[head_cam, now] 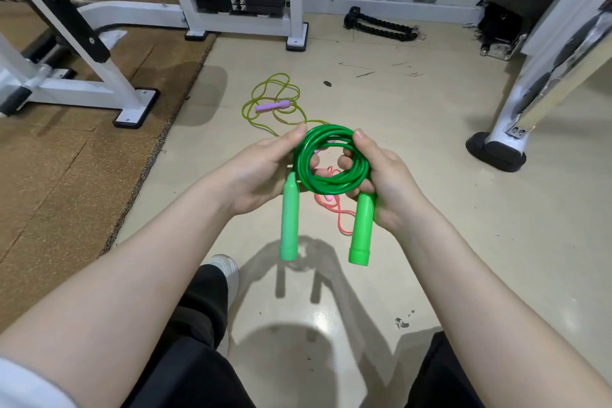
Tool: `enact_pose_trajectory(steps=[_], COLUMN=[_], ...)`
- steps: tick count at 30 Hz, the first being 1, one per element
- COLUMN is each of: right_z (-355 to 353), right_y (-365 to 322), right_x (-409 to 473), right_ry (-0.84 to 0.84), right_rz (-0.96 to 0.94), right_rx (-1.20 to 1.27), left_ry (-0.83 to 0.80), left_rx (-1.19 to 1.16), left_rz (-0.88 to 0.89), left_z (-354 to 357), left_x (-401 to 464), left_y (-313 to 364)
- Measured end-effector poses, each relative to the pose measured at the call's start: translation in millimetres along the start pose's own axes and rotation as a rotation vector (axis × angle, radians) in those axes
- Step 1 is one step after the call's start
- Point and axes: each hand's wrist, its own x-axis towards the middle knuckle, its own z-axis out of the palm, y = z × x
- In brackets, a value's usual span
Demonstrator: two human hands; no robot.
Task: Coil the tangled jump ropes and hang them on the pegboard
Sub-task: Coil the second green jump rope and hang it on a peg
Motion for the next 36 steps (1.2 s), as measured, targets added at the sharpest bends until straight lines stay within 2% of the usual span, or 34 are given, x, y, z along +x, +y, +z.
enact_pose_trajectory(steps=[2, 4, 7, 10, 14, 17, 18, 20, 22, 24, 29, 36], right_z=[-0.4, -2.8, -8.1, -15.5, -36.8, -43.5, -42.0, -34.6, -22.2, -9.3, 5.1, 14.3], right_y=[1.9, 10.2, 21.6, 21.4, 11.0, 1.7, -2.3, -8.9, -10.1, -7.8, -2.6, 0.0], right_x=[-1.6, -1.1, 2.4, 6.0, 6.4, 2.8, 1.5, 2.6, 5.5, 8.1, 13.7, 21.1], right_ry=[0.03, 0.016, -0.056, -0.107, -0.28, -0.453, -0.468, -0.398, -0.233, -0.057, 0.241, 0.39], right_rz=[0.068, 0.111, 0.184, 0.323, 0.42, 0.361, 0.317, 0.182, 0.022, -0.13, -0.615, -1.073], right_rx=[0.075, 0.041, -0.118, -0.313, -0.524, -0.608, -0.552, -0.379, -0.252, -0.269, -0.662, -1.178], left_ry=[0.008, 0.06, 0.18, 0.271, 0.314, 0.307, 0.307, 0.296, 0.255, 0.205, 0.174, 0.128], left_rx=[0.047, 0.144, 0.303, 0.64, 1.175, 1.257, 1.273, 1.263, 1.24, 1.196, 0.893, 0.801], left_rz=[-0.017, -0.042, -0.058, 0.013, 0.084, 0.07, 0.07, 0.078, 0.101, 0.123, 0.158, 0.111], left_z=[1.4, 4.4, 4.1, -4.3, -13.0, -12.3, -11.8, -10.8, -7.8, -3.1, 5.1, 3.3], left_x=[-1.2, -0.2, 0.7, 2.6, 3.8, 3.2, 3.3, 3.1, 2.5, 1.2, 0.4, 0.2], left_y=[-2.4, -6.1, -9.4, -11.0, -11.7, -14.3, -14.8, -14.5, -14.0, -13.4, -14.6, -12.7])
